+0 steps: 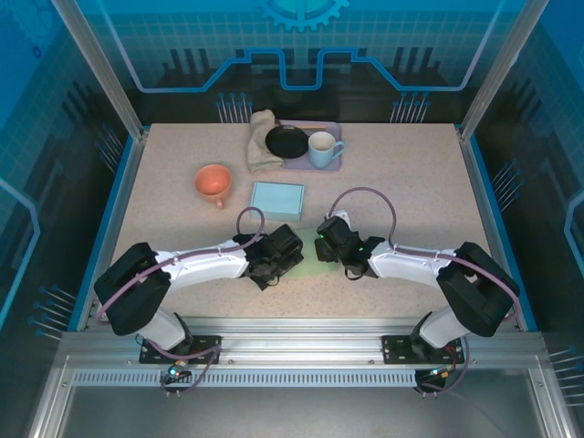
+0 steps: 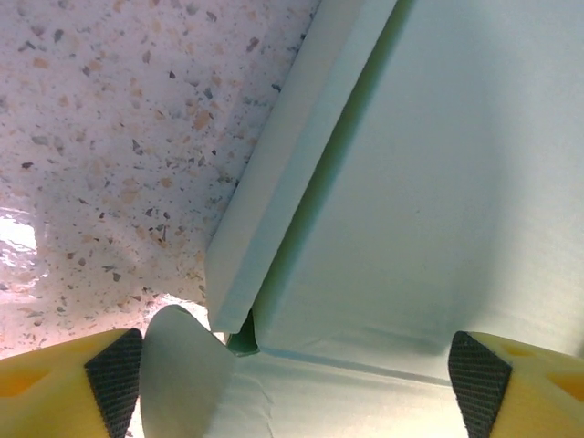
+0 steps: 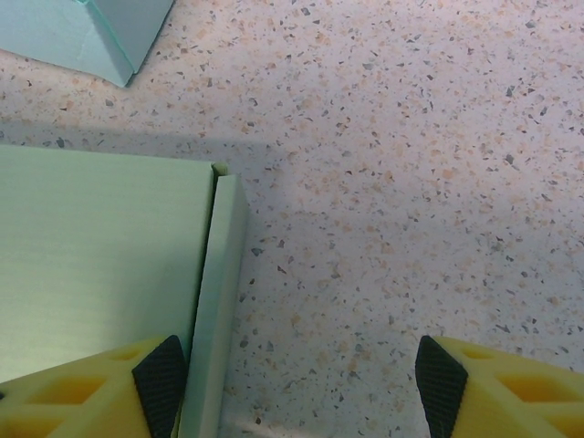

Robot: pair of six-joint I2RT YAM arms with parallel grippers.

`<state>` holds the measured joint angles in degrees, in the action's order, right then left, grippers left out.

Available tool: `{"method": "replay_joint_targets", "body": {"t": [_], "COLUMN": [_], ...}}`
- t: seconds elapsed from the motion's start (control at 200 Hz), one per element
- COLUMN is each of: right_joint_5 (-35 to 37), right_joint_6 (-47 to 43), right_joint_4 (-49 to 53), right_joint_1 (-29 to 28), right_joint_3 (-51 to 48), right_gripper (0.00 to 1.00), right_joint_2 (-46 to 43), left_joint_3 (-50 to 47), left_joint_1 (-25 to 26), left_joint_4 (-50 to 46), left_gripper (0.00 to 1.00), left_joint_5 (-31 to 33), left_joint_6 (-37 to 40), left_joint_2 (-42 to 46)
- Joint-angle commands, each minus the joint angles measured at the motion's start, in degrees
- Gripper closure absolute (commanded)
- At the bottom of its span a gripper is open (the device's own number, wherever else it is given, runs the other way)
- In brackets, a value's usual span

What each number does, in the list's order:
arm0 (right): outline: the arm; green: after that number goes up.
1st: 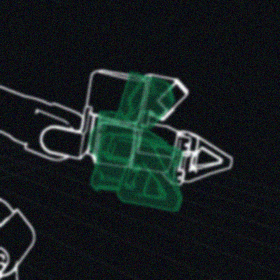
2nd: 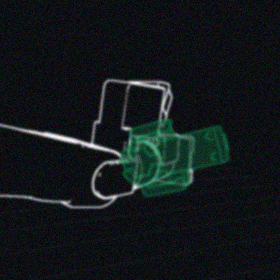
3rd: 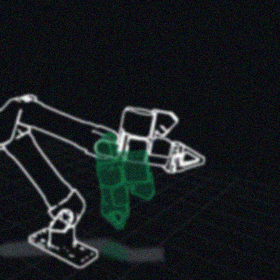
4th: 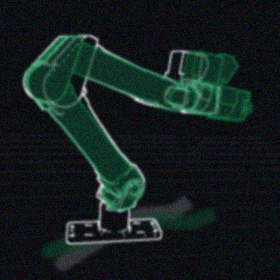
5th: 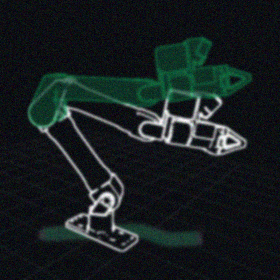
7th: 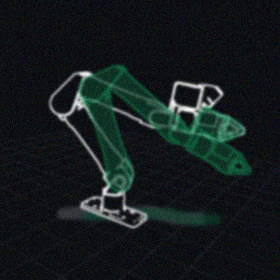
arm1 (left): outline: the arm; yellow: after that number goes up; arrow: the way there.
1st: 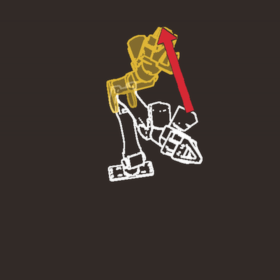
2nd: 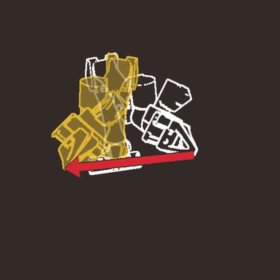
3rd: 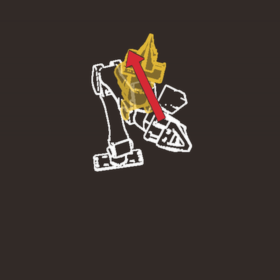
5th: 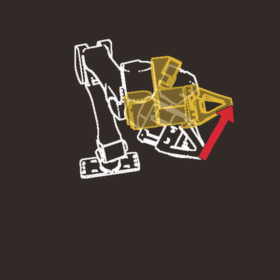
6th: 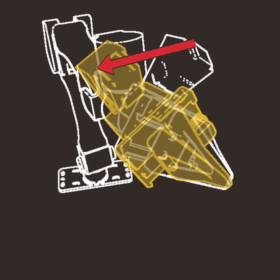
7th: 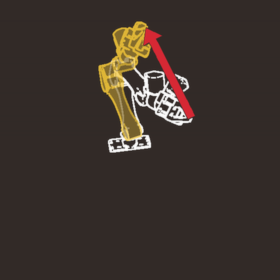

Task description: Fold the paper box

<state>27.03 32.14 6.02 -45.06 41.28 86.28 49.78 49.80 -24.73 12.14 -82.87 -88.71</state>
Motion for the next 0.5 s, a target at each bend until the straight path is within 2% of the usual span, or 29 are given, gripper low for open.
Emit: {"method": "replay_joint_targets", "body": {"t": [0.0,0.115,0.245,0.495], "right_joint_5": [-0.4,-0.26,0.22,-0.02], "right_joint_6": [-0.24,-0.41,-0.5,-0.32], "right_joint_4": [2.94,3.12,3.33,3.12], "right_joint_1": [-1.16,-1.17,-1.17,-1.19], "right_joint_3": [-1.81,-1.9,-1.96,-1.99], "right_gripper": [0.29,0.29,0.29,0.29], "right_joint_2": [1.87,1.7,1.52,1.59], "left_joint_3": [1.96,3.68,5.02,8.15], "left_joint_1": [0.56,1.07,1.18,1.18], "left_joint_4": [-0.42,-4.6,-9.09,-14.59], "left_gripper": [0.13,0.11,0.02,0.01], "left_joint_5": [-0.26,2.98,5.64,9.33], "left_joint_6": [-0.4,1.15,2.21,3.74], "left_joint_2": [-0.68,0.21,1.33,3.18]}}
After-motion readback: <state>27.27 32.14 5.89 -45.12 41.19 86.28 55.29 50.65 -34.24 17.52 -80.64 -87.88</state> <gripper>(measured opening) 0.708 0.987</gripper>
